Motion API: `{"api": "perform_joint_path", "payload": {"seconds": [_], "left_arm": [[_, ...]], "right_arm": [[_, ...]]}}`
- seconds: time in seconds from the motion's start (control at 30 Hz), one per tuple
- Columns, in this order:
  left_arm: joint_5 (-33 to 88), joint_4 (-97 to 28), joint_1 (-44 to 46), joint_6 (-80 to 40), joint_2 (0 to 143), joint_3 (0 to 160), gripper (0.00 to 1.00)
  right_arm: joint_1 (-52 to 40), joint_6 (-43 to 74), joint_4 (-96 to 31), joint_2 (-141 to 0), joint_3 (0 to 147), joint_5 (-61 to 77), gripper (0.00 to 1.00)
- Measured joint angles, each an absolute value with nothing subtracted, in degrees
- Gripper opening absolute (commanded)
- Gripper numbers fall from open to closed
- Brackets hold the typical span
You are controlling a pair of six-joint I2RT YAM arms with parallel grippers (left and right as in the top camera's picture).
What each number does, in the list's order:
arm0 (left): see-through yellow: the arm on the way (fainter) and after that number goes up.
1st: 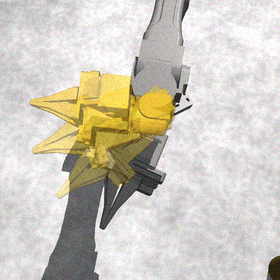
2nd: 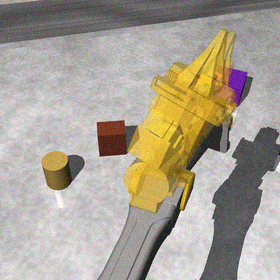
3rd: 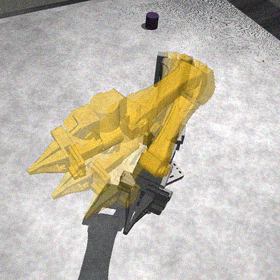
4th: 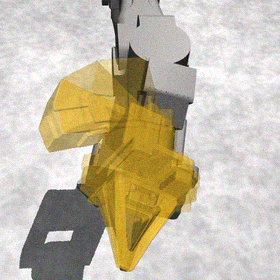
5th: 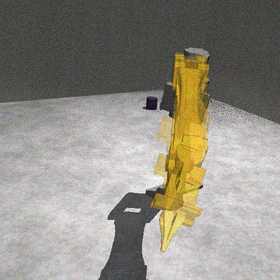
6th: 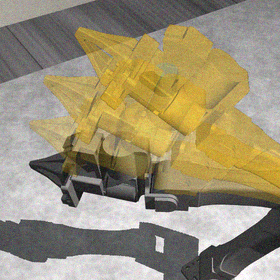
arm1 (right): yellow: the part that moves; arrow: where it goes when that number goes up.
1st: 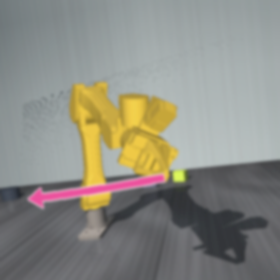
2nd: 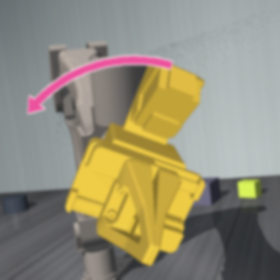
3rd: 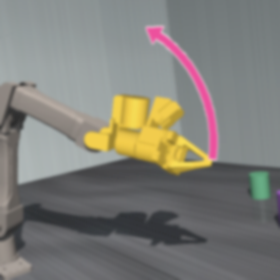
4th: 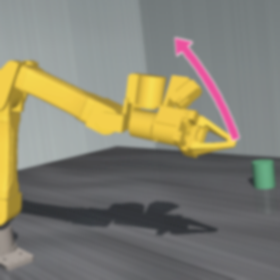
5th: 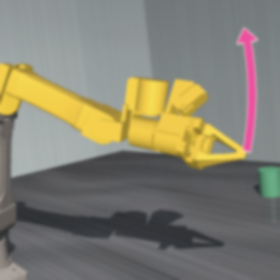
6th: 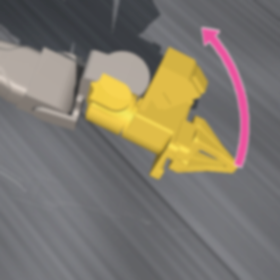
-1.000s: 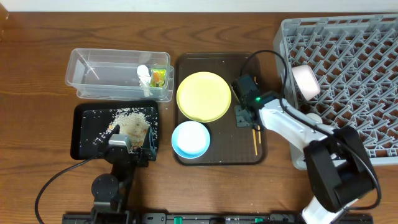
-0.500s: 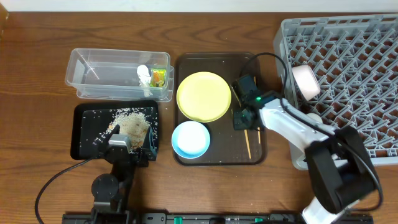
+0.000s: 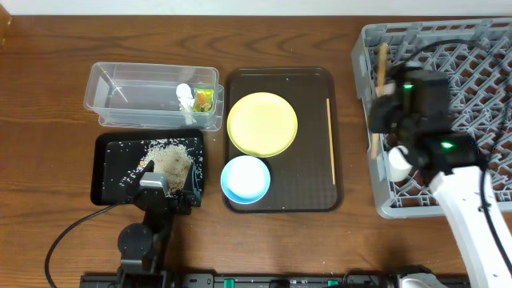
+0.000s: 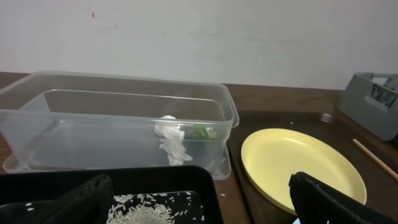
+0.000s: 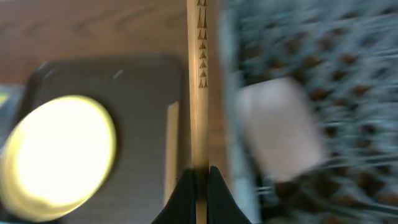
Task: Sort waste into correct bins and load items into the dishwasher rack
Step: 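Carry the chopstick with the right gripper into the dish rack, then return the right gripper to the brown tray and grasp the other chopstick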
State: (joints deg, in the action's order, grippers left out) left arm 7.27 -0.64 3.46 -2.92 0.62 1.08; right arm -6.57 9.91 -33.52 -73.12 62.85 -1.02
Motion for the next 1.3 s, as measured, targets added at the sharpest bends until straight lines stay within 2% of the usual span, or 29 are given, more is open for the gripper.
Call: {"api": "perform_joint_path", "payload": {"seconds": [0.37,0.77,0.83,0.93,1.0,1.3], "left_arm": [[7.3,-0.6,3.5,-2.9,0.6,1.1,0.93],[7.3,-0.6,3.5,-2.9,0.6,1.1,0.93],[7.3,-0.6,3.5,-2.9,0.6,1.1,0.93],[7.3,-0.6,3.5,-2.9,0.6,1.1,0.93],[7.3,-0.6,3.5,-2.9,0.6,1.1,0.93],[7.3,-0.6,3.5,-2.9,0.6,1.1,0.93]], "right_arm": [[6.3,2.8,-30.9,-74.9,62.8,-8.1,0.01],[8.2,-6.4,-27.9,-84.7,62.8,-12.6,0.01],[8.2,-6.8,-28.0,-86.7,62.8,-13.5,0.10],[8.1,-7.3,-28.0,-87.6,62.8,-14.2,0.36],[7.8,-7.5,-28.2,-87.1,62.8,-13.9,0.45],[-2.9,-1.6,-34.6,-75.9,62.9,2.2,0.40]]}}
